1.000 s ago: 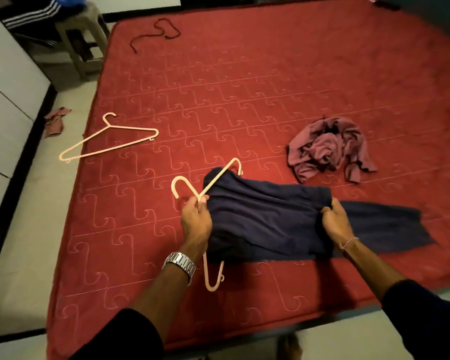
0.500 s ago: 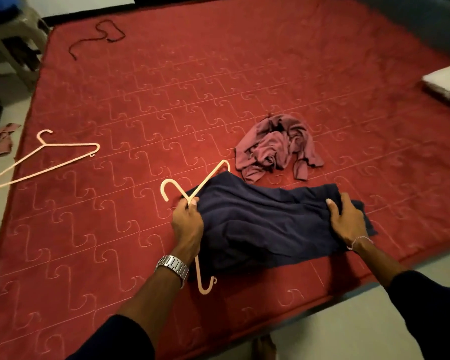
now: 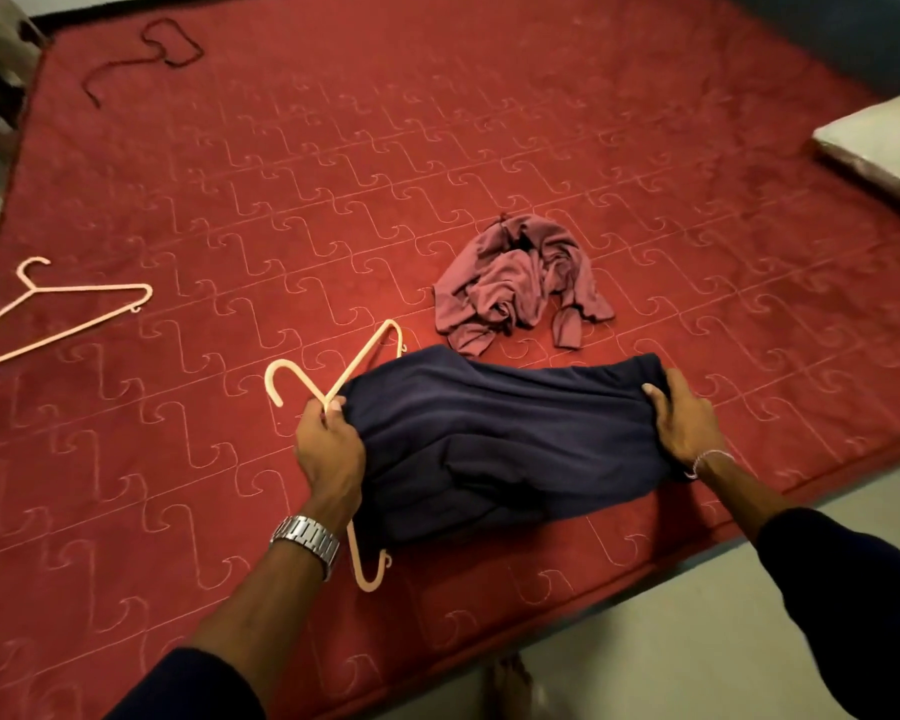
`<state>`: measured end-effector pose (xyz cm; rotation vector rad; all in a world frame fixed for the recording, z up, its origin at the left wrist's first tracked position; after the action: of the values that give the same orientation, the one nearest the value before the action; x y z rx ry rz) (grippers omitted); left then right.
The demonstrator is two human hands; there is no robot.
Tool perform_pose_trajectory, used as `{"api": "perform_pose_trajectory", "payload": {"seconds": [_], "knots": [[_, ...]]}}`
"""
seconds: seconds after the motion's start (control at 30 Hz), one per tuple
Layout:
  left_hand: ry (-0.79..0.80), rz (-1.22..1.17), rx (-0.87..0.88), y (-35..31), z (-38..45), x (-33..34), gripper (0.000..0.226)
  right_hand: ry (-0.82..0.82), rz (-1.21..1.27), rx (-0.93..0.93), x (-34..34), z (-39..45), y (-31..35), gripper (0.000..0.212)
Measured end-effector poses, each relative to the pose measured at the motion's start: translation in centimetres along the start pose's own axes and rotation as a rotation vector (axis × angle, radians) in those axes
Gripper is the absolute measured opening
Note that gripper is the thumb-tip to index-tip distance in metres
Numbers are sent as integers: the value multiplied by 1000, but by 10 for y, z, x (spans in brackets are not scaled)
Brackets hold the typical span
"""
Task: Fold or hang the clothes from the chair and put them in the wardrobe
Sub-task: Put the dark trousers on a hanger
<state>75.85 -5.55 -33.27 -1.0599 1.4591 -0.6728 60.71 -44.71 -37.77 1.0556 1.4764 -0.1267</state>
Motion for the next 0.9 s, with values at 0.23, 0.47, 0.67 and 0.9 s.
{"api": "perform_pose_trajectory", "payload": {"seconds": [0.23,0.47,0.67,0.9], "knots": [[20,-42,-36,11,-1,-8,24,-4,18,108,-6,2,-29,28],[50,-137,13,-9,-14,-25,24,-48,-216,289,3,6,-23,48],[106,-171,75,-53,-25,-39,20,104,-329,-442,11,-3,125,60],[202,-174,132,-112,-35,-77,22,303,-188,-857,-39,-11,321,81]]}}
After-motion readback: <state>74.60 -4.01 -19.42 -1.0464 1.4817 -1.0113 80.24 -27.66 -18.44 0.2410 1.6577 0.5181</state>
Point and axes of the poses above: each hand's wrist, its own z-axis towards the middle knuckle, its own x-axis out of the palm, y = z × x, the point moved 1 cm from there along z, towards the middle knuckle, and after that the axes turned 5 degrees about y, right-handed, at the moved point
